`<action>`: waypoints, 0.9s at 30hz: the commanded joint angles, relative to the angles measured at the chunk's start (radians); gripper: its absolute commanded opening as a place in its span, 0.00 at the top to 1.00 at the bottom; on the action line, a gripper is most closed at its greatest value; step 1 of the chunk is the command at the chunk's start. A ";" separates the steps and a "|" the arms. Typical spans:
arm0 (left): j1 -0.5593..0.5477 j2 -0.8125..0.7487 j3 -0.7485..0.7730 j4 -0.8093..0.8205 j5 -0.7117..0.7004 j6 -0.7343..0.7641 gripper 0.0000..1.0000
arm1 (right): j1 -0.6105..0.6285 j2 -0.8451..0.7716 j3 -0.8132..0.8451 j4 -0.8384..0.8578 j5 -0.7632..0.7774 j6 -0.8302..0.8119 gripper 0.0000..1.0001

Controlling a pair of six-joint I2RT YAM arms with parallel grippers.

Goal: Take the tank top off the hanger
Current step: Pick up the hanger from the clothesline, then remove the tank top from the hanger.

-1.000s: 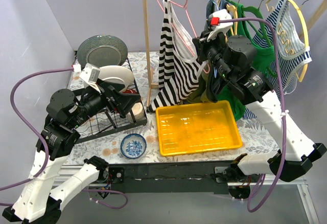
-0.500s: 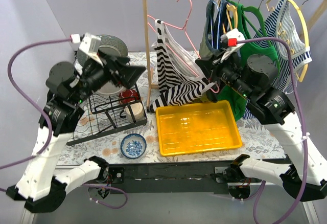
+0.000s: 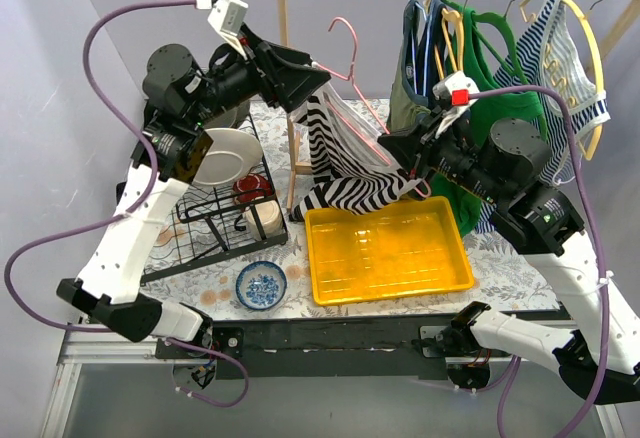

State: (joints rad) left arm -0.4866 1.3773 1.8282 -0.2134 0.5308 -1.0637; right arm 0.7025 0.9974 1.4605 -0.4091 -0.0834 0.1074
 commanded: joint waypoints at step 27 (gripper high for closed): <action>-0.052 0.095 -0.116 0.393 0.124 0.037 0.41 | 0.005 0.020 0.009 0.112 -0.075 0.097 0.99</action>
State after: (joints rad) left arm -0.5144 1.4673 1.6840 0.1661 0.6827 -1.0531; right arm 0.7025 1.0214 1.4414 -0.3630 -0.1631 0.1993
